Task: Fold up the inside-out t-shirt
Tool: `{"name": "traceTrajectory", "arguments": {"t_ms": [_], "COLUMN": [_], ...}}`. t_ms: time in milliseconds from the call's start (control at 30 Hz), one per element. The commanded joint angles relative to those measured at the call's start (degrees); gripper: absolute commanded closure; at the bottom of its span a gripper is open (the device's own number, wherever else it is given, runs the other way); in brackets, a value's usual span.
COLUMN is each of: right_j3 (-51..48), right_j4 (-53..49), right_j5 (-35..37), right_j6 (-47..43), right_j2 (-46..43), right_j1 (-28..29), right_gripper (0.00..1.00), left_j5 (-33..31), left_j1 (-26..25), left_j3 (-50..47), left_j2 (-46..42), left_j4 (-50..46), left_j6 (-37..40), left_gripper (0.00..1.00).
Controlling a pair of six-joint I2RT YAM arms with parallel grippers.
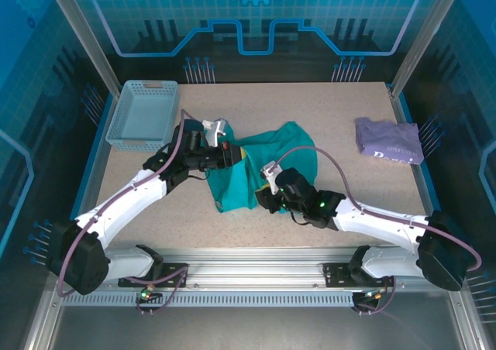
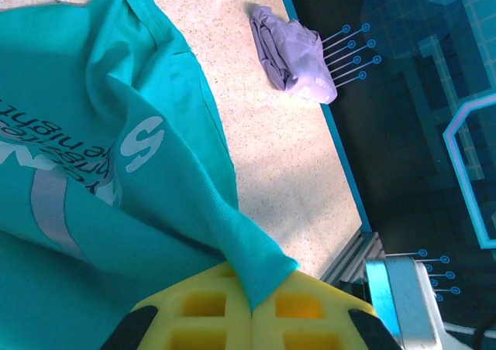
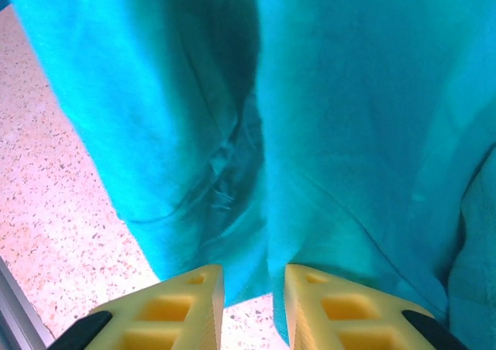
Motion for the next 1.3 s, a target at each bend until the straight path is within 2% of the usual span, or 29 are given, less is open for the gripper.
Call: {"name": "traceTrajectory", "arguments": {"t_ms": [0,233,333,567,667,900,1033,1067,1167,1200,1267], "right_j3": [-0.53,-1.02,0.15,2.74,2.53,5.68,8.37,8.99,8.1,6.8,4.15], "right_j4": [3.58,8.42,8.32,8.49,11.64,15.23,16.57,16.58,16.62,16.57,16.57], "right_j5": [5.8,-2.72,-5.24,-4.25,-5.37,-8.71,-7.54,-7.2,-9.13,-10.98,-18.56], "right_j6": [-0.19,-3.0,-1.09,1.26,1.16,1.88,1.57,1.4,-0.81,-2.34,-4.88], "right_j2": [-1.33,1.43,4.58,11.45,12.56,17.77,21.26,21.71,18.95,16.59,11.77], "right_j1": [3.21,5.29,2.36,-4.38,-5.79,-6.17,-6.63,-7.1,-9.07,-9.85,-11.84], "right_gripper": [0.74,0.84,0.87,0.87,0.83,0.61,0.58,0.63,0.95,1.0,1.0], "left_j5": [0.53,0.28,0.07,-0.32,-0.4,-0.34,-0.5,-0.77,-3.81,-5.36,-9.39], "left_j1": [-0.39,-0.39,-0.39,-0.3,-0.3,-0.3,-0.3,-0.23,1.03,2.05,4.19], "left_j3": [-0.3,-0.12,-0.16,-0.3,-0.38,-0.38,-0.56,-0.56,-0.78,-1.36,-2.92], "left_j2": [-1.35,-1.21,-1.56,-2.05,-2.13,-2.04,-2.53,-2.72,-4.24,-5.1,-6.93], "left_j4": [0.09,-0.27,-0.61,-0.97,-0.95,-1.19,-1.4,-1.68,-3.56,-4.18,-4.85], "left_j6": [0.9,1.24,1.51,2.08,2.31,2.83,2.96,3.09,3.37,3.23,3.08], "left_gripper": [1.0,1.0,1.0,1.0,1.0,1.0,1.0,1.0,1.0,1.0,1.0]}}
